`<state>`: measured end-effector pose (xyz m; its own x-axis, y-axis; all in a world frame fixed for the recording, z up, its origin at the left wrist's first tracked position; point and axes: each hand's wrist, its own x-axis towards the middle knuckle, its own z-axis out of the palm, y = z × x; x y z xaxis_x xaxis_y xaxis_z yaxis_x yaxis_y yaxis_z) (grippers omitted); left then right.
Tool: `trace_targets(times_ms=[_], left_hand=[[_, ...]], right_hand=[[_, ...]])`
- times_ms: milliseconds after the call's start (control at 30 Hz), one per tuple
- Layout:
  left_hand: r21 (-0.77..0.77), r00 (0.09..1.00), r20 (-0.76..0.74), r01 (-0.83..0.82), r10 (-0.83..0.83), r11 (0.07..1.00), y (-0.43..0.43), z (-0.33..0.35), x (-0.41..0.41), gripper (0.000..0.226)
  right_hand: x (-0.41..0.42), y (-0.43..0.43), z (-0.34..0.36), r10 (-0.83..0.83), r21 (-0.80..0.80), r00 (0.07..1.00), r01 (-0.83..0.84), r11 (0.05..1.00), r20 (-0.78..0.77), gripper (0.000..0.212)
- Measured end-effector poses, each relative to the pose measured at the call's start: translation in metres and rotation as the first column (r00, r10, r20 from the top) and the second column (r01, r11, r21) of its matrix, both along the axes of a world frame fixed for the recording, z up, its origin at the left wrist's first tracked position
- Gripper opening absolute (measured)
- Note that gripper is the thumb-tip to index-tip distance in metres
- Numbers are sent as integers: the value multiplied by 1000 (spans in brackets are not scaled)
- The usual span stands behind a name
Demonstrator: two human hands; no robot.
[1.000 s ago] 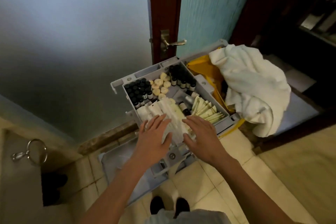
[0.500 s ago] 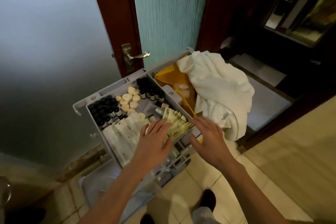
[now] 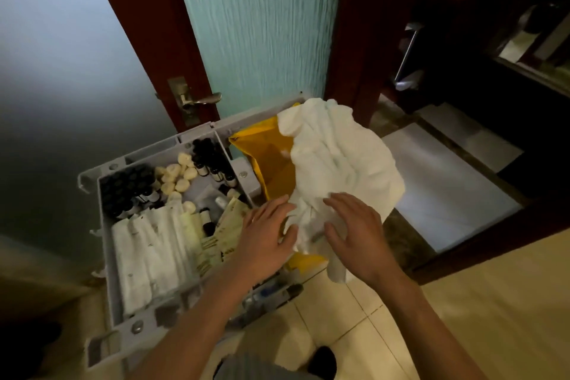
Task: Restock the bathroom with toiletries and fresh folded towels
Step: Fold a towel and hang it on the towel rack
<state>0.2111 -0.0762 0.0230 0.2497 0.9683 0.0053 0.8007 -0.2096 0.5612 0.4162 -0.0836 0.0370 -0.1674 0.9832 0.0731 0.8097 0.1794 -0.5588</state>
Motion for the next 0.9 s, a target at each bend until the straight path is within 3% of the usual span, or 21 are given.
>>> trace_targets(times_ms=[400, 567, 767, 900], left_hand=[[-89, 996, 57, -64, 69, 994, 78, -3, 51, 40], [-183, 989, 70, -116, 130, 976, 116, -2, 64, 46], [-211, 986, 52, -147, 161, 966, 138, 0, 74, 45], [-231, 981, 27, -182, 194, 956, 136, -1, 85, 55]], right_hand=[[39, 76, -9, 77, -67, 996, -74, 995, 49, 57], [44, 112, -12, 35, -107, 998, -31, 994, 44, 47], [47, 157, -13, 100, -144, 991, -86, 986, 90, 51], [54, 189, -6, 227, -150, 957, -202, 968, 179, 60]])
